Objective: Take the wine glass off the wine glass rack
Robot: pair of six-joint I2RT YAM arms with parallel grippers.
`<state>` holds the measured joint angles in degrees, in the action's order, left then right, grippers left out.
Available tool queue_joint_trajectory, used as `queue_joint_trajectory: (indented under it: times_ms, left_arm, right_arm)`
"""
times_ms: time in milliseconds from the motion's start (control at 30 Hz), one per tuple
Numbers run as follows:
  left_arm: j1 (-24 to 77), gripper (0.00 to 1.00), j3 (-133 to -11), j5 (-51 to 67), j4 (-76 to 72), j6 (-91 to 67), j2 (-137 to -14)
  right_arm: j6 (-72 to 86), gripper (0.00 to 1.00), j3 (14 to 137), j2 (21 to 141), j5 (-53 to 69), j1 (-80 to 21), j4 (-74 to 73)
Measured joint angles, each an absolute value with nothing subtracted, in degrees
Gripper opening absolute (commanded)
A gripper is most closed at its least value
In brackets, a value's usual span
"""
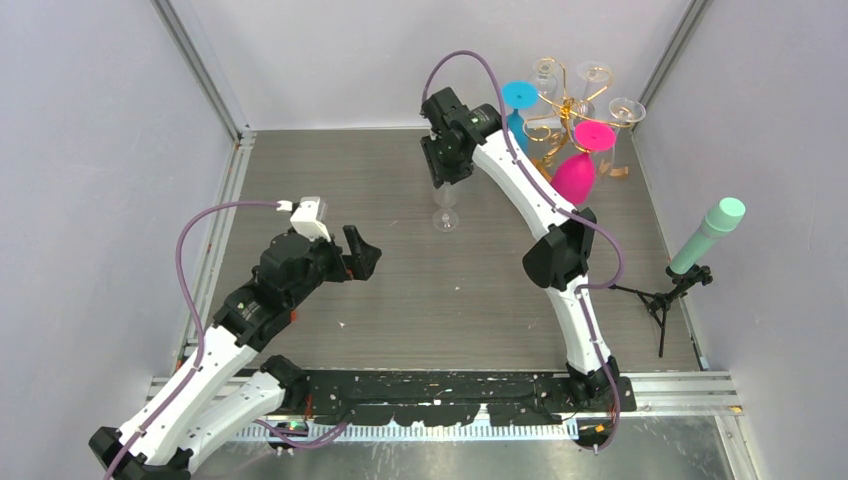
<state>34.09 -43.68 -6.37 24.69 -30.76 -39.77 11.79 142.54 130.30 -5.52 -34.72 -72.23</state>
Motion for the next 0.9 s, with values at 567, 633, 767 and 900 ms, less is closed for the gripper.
queue_joint_trajectory:
  times_ms: [567, 633, 767, 900]
  left_arm:
    - [34.09, 1.0, -47.13, -7.25, 25.3, -29.43, -44.03]
    - [34.06, 1.0, -48.05, -6.76, 25.3, -29.43, -44.73]
    - [34.06, 1.0, -49.65, -5.43, 25.02, -29.45, -45.36]
    - [34.06, 1.0, -52.12, -2.96, 23.9, -29.61, -47.37]
  right_arm:
    - [11.94, 0.59, 143.33, 122.93, -6.33, -34.7, -69.43]
    - [12.47, 0.6, 141.23, 118.63, -7.14, -34.7, -68.75]
    - [13.8, 0.61, 136.81, 108.14, -9.47, -34.63, -66.72]
    - [16.51, 0.62, 134.67, 99.42, -12.95, -33.93, -64.97]
